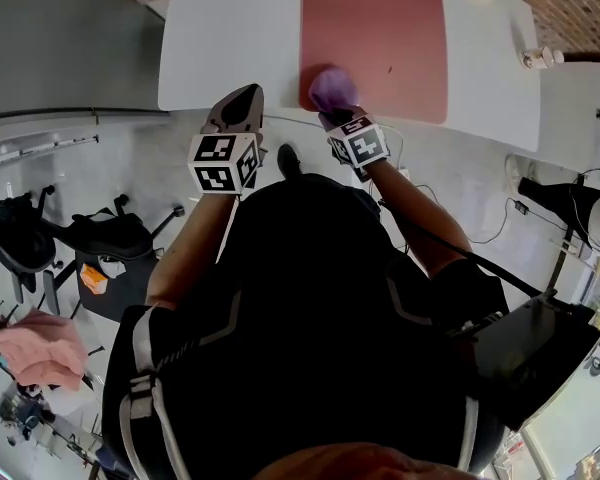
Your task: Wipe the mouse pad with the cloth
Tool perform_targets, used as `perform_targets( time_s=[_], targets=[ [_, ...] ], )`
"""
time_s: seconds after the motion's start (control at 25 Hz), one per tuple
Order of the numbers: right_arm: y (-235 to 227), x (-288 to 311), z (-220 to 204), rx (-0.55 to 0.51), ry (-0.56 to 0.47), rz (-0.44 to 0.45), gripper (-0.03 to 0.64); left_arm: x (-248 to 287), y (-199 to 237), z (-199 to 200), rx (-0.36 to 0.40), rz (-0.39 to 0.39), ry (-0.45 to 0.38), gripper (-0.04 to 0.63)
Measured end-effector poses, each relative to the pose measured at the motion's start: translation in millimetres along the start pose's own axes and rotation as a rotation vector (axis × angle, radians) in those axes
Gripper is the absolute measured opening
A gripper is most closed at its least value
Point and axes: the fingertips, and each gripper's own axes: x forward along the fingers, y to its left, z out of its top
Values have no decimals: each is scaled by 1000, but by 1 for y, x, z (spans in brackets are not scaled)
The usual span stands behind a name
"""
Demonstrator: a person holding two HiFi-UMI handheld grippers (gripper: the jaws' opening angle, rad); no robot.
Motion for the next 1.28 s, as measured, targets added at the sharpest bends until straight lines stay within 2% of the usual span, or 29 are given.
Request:
perform_targets(
  time_s=[0.4,0.56,0.68,0.88,1.08,1.28],
  targets=[
    [38,28,36,7,-27,101,54,-4,12,7,0,15,-12,2],
    [38,11,55,84,-99,118,54,-4,16,13,-2,3,-21,2],
    [20,-17,66,155,-174,107,54,3,13,20,1,-22,-32,2],
    [-40,-83,60,287,-295,9,54,24,-17,30,43,-110,-45,2],
    [-117,-143,34,394,-368,-181,54,46,-51,36,68,-180,-26,2],
    [-195,-187,0,453,-377,-354,54,64,-77,45,79,-198,-23,2]
  ],
)
